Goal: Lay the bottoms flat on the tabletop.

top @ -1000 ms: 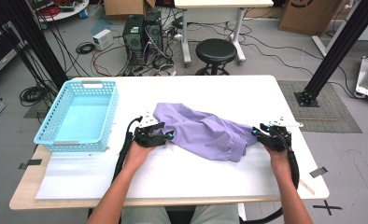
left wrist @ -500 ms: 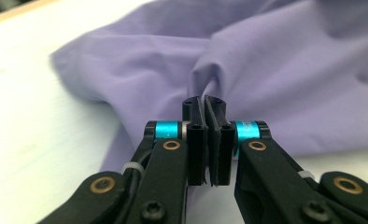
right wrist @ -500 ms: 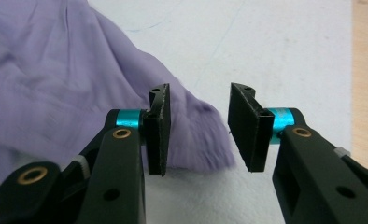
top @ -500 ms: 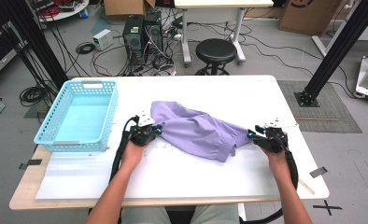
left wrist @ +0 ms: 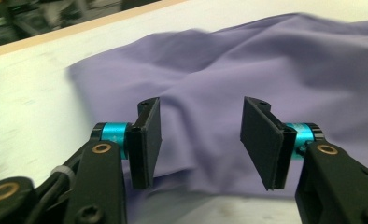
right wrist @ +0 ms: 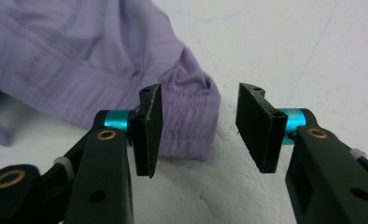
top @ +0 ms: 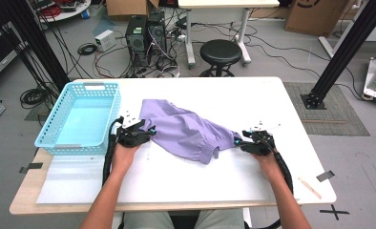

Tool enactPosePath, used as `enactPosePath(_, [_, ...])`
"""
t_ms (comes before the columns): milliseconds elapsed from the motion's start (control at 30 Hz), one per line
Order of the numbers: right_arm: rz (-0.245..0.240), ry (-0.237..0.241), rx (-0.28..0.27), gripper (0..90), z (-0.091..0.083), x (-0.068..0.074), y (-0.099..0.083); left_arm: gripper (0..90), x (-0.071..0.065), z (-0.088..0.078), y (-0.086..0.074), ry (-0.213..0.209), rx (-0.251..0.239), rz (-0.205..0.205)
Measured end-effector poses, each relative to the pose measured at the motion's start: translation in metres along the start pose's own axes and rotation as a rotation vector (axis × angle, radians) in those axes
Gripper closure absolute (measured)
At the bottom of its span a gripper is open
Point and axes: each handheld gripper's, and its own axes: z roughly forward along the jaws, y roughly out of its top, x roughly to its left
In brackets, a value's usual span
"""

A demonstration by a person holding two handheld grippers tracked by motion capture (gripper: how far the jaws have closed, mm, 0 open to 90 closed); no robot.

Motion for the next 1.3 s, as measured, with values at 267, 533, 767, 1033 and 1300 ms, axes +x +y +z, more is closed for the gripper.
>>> enactPosePath(267, [-0.038,0.034,0.078,85.1,-0.006,0.006,0.0,42.6,-0.034,0.008,-0.003,-0.156,0.015,0.095])
enactPosePath(533, [-0.064,-0.005,0.106,83.8,-0.042,0.015,-0.021,42.3,-0.082,0.014,-0.004,-0.291,0.046,0.242])
enactPosePath(767, [-0.037,-0.005,0.019,62.8,-0.058,0.004,-0.028,40.1,-0.11,0.031,0.0,-0.399,0.067,0.273])
enactPosePath(1033, [0.008,-0.01,-0.007,53.1,-0.056,-0.004,-0.029,48.7,-0.128,0.048,0.002,-0.459,0.169,0.396])
enactPosePath(1300, [-0.001,0.002,-0.002,52.1,-0.05,0.001,-0.024,88.2,-0.125,0.044,0.008,-0.504,0.099,0.358])
